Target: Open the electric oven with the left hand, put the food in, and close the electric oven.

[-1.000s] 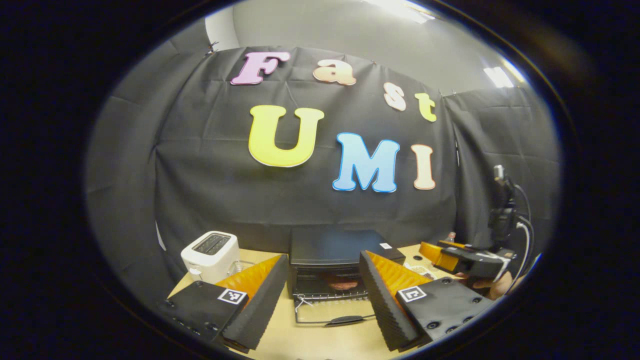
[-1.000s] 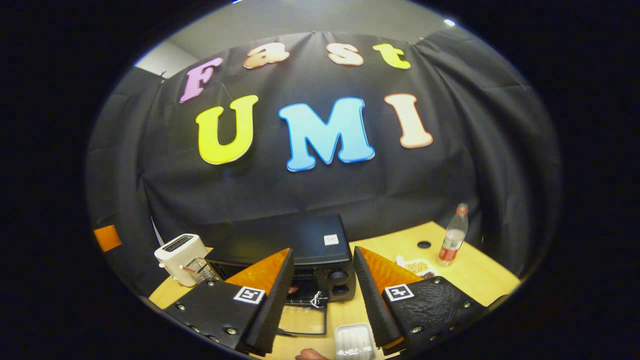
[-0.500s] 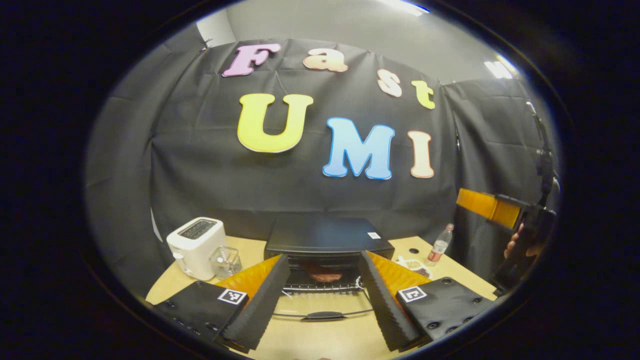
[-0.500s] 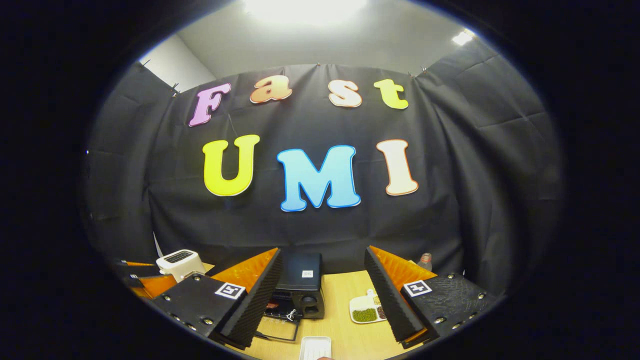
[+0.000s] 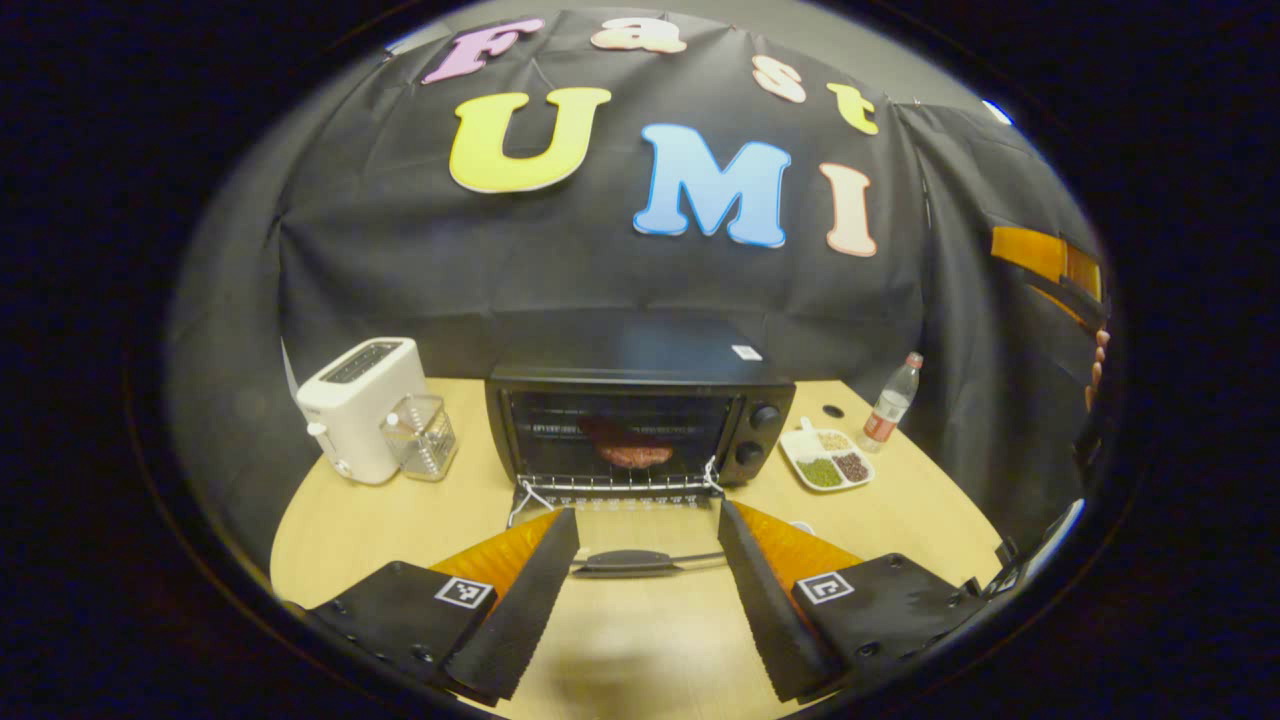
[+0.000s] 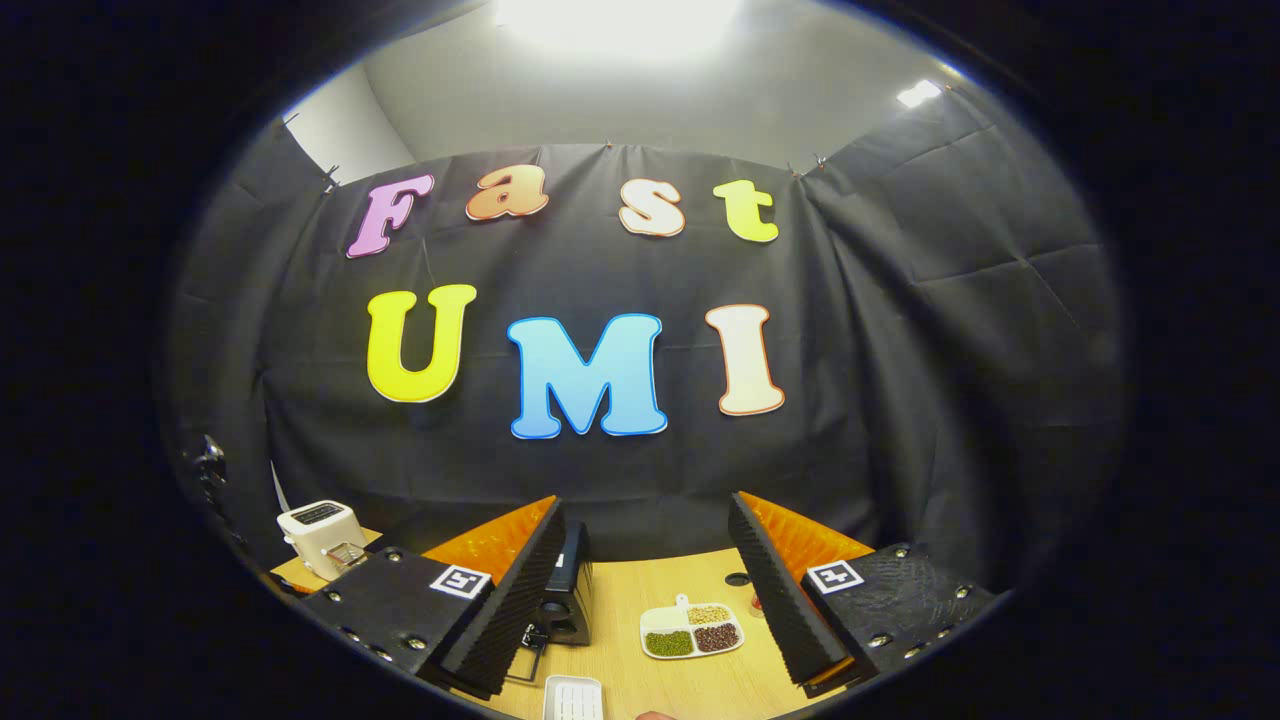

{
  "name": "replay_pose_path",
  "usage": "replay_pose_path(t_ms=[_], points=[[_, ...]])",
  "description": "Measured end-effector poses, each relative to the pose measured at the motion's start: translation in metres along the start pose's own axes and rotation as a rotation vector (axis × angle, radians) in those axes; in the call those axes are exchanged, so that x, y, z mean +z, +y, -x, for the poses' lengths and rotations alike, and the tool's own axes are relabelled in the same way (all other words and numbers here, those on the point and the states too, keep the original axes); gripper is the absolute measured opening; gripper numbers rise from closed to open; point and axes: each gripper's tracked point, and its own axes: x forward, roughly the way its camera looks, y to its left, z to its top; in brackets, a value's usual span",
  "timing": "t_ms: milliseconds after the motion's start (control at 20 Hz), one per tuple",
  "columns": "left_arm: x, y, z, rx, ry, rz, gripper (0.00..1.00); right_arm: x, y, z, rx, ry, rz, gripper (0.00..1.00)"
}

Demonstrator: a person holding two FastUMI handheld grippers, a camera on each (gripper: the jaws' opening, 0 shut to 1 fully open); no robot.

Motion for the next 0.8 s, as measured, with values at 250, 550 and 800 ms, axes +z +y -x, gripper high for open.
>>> replay_pose_path(t_ms=[250,550,800], points=[[-0.039,-0.009,-0.032,-0.019,0.135,-0.015,0.95,-0.007,-0.013,-0.007,-0.002,0.021,0.009,0.99],[-0.087,-0.007,-0.067,-0.002,0.312,0.027,0.95,-0.012,-0.032,-0.016,-0.031,0.025,0.019,0.99],[-0.117,0.0,-0.091,0.013,0.436,0.018,0.95,-0.024,-0.051,-0.024,-0.064,0.058,-0.002,0.99]])
